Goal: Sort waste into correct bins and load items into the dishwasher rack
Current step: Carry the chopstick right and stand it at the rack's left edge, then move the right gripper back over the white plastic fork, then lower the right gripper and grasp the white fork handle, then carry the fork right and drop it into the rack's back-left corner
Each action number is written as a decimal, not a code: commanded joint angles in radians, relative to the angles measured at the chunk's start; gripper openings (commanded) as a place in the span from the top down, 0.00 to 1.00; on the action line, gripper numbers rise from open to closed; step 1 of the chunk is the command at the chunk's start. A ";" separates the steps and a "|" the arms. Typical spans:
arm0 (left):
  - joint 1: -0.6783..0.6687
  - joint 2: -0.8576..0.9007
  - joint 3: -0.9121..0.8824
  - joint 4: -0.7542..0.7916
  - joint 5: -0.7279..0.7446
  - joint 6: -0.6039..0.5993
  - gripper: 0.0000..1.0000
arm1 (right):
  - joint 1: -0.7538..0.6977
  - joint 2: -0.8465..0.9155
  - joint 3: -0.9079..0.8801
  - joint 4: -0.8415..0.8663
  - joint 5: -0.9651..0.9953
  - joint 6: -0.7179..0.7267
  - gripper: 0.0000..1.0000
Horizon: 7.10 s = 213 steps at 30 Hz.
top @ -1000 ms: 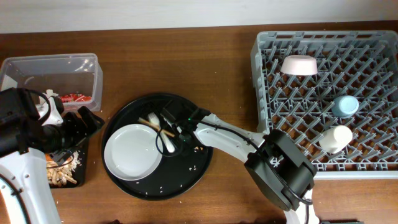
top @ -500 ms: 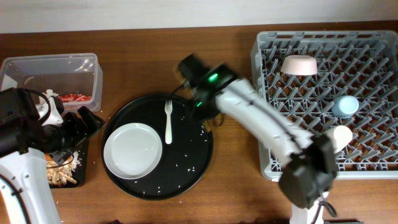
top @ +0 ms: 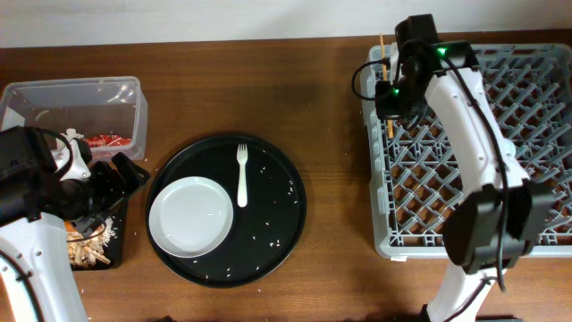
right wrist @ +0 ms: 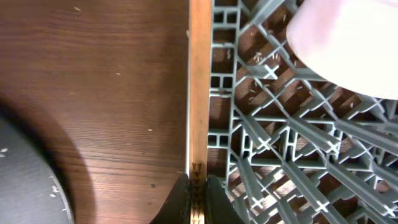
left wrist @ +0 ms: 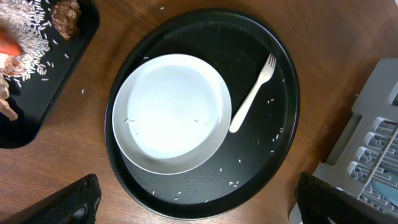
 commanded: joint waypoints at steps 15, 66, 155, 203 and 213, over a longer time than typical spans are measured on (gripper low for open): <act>0.005 -0.007 0.000 -0.001 -0.003 -0.006 0.01 | -0.032 0.132 0.012 -0.015 0.084 -0.010 0.53; 0.005 -0.007 0.000 -0.001 -0.003 -0.006 0.01 | 0.708 0.457 0.098 0.313 0.207 0.603 0.64; 0.005 -0.007 0.000 -0.001 -0.003 -0.006 0.01 | 0.540 0.467 0.236 0.129 -0.085 0.307 0.43; 0.005 -0.007 0.000 -0.001 -0.003 -0.006 0.01 | 0.556 0.430 0.247 0.141 -0.079 0.319 0.96; 0.005 -0.007 0.000 -0.001 -0.003 -0.006 0.01 | 0.295 0.075 0.279 -0.009 -0.111 0.123 0.96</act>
